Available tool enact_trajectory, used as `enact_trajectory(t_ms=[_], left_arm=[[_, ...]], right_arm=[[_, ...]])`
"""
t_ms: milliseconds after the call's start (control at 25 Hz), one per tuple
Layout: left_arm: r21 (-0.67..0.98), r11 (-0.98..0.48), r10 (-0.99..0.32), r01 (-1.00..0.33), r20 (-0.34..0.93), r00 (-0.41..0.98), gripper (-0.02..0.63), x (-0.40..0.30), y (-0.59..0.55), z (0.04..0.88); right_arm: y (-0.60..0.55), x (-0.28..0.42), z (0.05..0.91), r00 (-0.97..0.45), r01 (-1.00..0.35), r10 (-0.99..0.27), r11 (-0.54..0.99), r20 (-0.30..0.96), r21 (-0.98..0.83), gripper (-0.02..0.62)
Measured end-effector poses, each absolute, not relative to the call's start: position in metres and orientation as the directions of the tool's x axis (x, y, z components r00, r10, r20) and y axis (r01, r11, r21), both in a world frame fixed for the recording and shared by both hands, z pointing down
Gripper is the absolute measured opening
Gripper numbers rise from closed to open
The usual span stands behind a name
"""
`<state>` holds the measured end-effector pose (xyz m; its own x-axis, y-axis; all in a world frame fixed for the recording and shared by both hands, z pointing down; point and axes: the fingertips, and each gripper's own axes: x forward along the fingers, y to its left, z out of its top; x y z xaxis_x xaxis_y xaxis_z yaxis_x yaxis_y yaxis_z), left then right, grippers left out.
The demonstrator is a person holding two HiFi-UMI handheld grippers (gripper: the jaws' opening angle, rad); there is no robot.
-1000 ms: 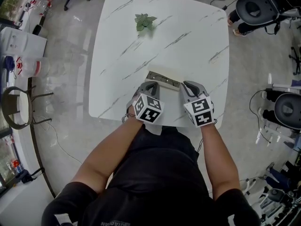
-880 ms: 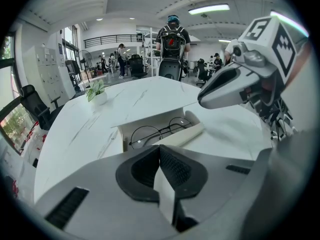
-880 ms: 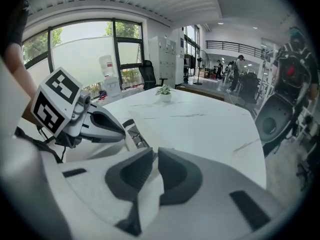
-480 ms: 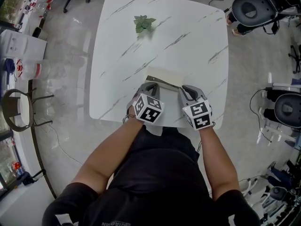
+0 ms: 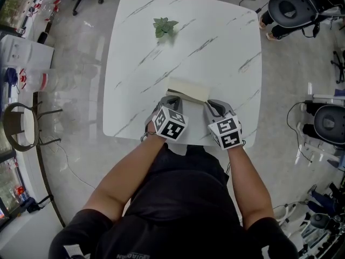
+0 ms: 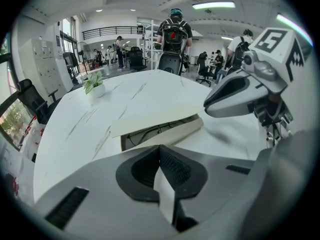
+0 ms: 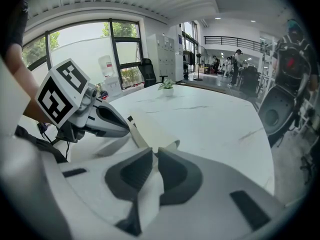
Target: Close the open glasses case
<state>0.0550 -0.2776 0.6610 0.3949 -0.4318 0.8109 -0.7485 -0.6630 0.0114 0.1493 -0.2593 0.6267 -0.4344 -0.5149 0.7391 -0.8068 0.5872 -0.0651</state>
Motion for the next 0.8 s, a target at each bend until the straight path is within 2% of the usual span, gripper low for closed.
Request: enact_trajectory(t_ms=[800], left_arm=[[0.032,-0.634,-0.430,-0.773,0.816,0.387,0.005,0.042,-0.271,0.658]], right_arm=[[-0.251,0.147,0.643,-0.423,-0.822,-0.499,0.562,0.756,-0.089,0.031]])
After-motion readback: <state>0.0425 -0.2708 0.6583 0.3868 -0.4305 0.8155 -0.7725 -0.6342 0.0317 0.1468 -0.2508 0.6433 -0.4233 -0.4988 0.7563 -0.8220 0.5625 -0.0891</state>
